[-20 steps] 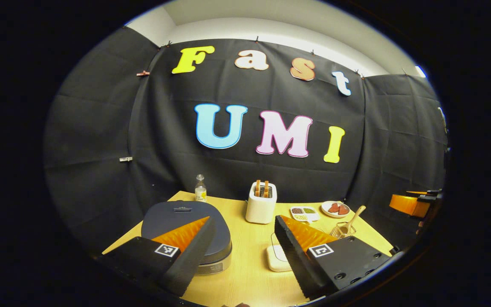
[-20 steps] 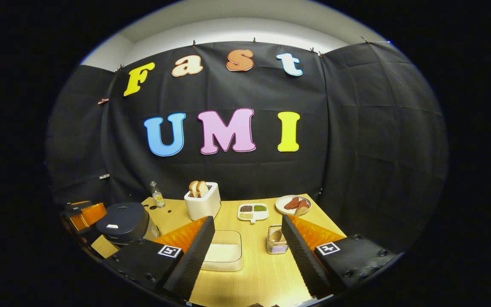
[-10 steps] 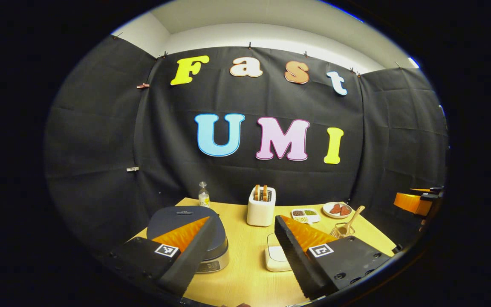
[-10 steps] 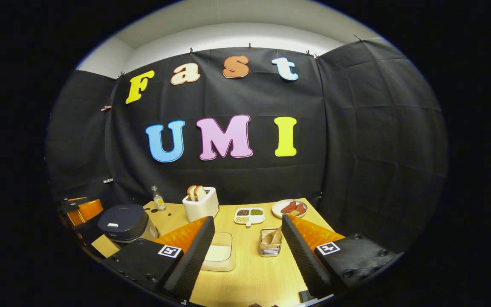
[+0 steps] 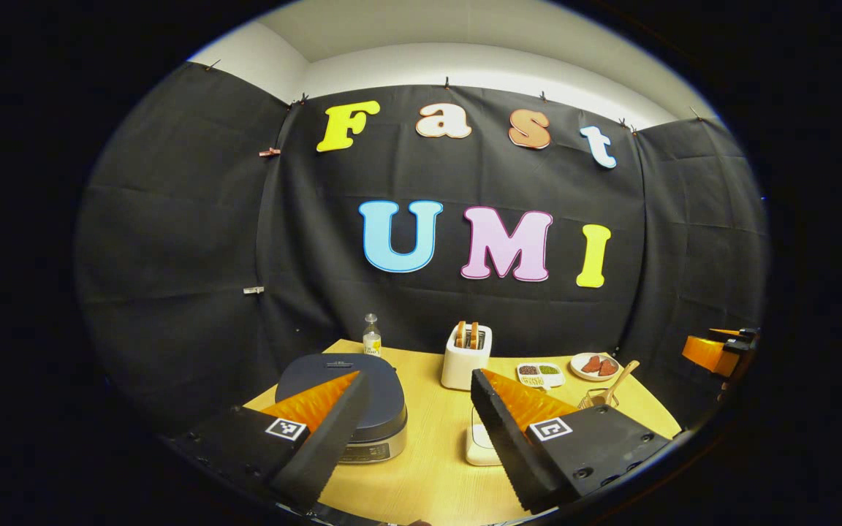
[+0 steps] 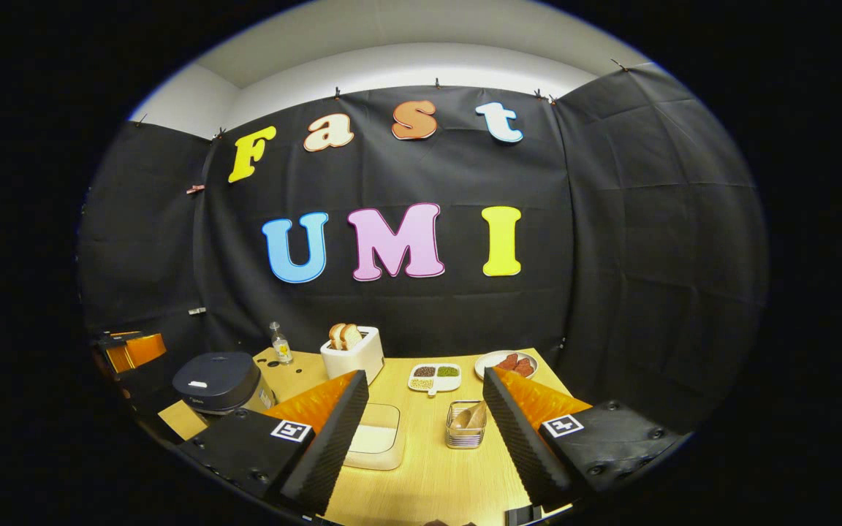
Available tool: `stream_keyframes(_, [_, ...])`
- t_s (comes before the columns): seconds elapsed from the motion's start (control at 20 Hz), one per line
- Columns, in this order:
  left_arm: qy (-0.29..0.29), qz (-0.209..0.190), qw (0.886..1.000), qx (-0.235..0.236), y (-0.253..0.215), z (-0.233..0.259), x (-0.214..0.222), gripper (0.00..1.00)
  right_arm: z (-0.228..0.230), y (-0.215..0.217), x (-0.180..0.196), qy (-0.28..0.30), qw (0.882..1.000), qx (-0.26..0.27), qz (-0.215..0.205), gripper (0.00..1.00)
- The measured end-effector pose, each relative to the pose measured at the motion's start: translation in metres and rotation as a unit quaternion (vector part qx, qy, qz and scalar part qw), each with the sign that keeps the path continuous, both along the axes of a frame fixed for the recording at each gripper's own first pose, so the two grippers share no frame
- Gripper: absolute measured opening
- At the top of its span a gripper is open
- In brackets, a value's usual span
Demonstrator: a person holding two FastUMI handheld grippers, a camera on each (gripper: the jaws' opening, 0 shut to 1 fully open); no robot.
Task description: Close the left gripper, press the button to open the rice cooker; take a wooden spoon from the chopstick holder with the right hand, scoop a spoonful of rice and pour it into the rice cooker, then put the wooden spoon back into the chopstick holder.
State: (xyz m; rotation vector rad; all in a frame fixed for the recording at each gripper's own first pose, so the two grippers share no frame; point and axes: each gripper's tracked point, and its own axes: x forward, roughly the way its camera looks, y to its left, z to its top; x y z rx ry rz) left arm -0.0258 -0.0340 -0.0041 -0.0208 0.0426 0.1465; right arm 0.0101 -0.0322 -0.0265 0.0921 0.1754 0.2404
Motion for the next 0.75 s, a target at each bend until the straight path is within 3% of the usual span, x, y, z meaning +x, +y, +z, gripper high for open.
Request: stream_keyframes(0.75, [-0.025,-0.064,0.998,-0.011,0.009,-0.002,0.011,0.95,0.009,0.033,-0.017,-0.023,0.999,-0.028,-0.030,0.98])
